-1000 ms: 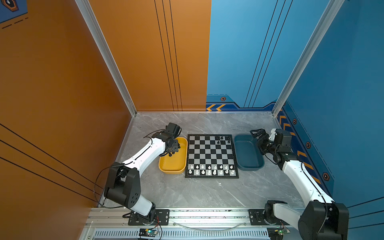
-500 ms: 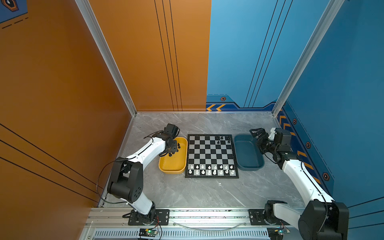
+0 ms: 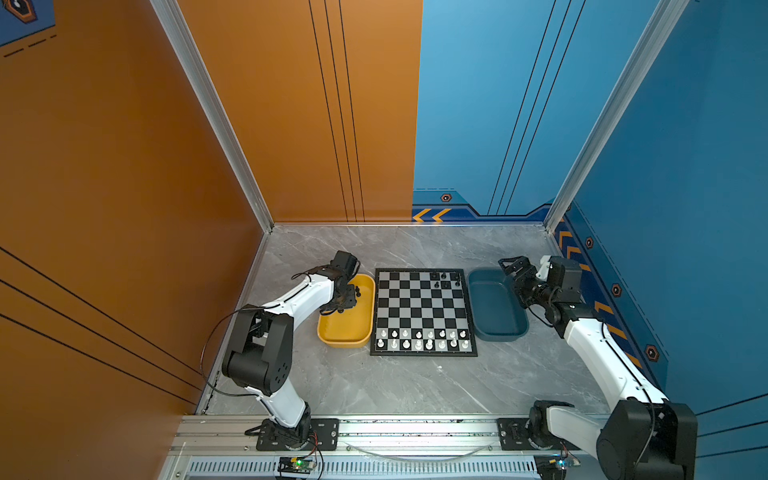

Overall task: Set up the chess pieces on the board
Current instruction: 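Lower the left gripper and close on a black piece in the tray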

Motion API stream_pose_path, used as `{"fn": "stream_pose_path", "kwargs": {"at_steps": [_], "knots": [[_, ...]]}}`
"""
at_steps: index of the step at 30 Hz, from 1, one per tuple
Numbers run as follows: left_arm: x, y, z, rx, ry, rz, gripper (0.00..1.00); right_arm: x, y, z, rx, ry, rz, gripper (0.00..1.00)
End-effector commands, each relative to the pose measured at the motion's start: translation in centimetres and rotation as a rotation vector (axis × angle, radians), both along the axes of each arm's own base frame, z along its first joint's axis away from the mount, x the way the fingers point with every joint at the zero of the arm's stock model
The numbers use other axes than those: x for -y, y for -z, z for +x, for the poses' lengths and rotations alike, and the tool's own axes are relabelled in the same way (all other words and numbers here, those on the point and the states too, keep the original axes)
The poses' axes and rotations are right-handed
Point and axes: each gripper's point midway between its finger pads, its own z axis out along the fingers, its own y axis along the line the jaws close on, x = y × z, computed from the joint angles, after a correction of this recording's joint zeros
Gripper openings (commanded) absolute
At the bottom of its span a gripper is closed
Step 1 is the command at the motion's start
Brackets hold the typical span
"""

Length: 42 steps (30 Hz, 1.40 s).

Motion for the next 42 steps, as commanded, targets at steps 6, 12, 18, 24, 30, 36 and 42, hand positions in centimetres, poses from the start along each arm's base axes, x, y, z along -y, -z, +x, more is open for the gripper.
{"fn": "stream_pose_path", "kwargs": {"at_steps": [6, 12, 18, 24, 30, 36, 42], "knots": [[-0.5, 1.6, -0.3, -0.04, -0.023, -0.008, 0.36, 0.3, -0.4, 0.3, 0.006, 0.007, -0.034, 1.0], [-0.4, 2.0, 0.0, -0.044, -0.025, -0.016, 0.33, 0.3, -0.5, 0.3, 0.006, 0.008, -0.034, 1.0], [-0.5, 2.2, 0.1, -0.043, -0.027, -0.018, 0.31, 0.3, -0.6, 0.3, 0.008, 0.008, -0.036, 1.0], [-0.3, 2.5, 0.3, -0.047, -0.025, -0.023, 0.26, 0.3, -0.6, 0.3, 0.008, 0.01, -0.037, 1.0], [-0.1, 2.7, 0.3, -0.052, -0.021, -0.032, 0.18, 0.3, -0.6, 0.3, 0.007, 0.01, -0.037, 1.0], [0.0, 2.4, 0.3, -0.047, -0.019, -0.035, 0.07, 0.3, -0.5, 0.3, 0.006, 0.01, -0.037, 1.0], [0.3, 1.2, 0.2, -0.023, -0.006, -0.05, 0.0, 0.3, -0.6, 0.3, 0.009, 0.01, -0.037, 1.0]]}}
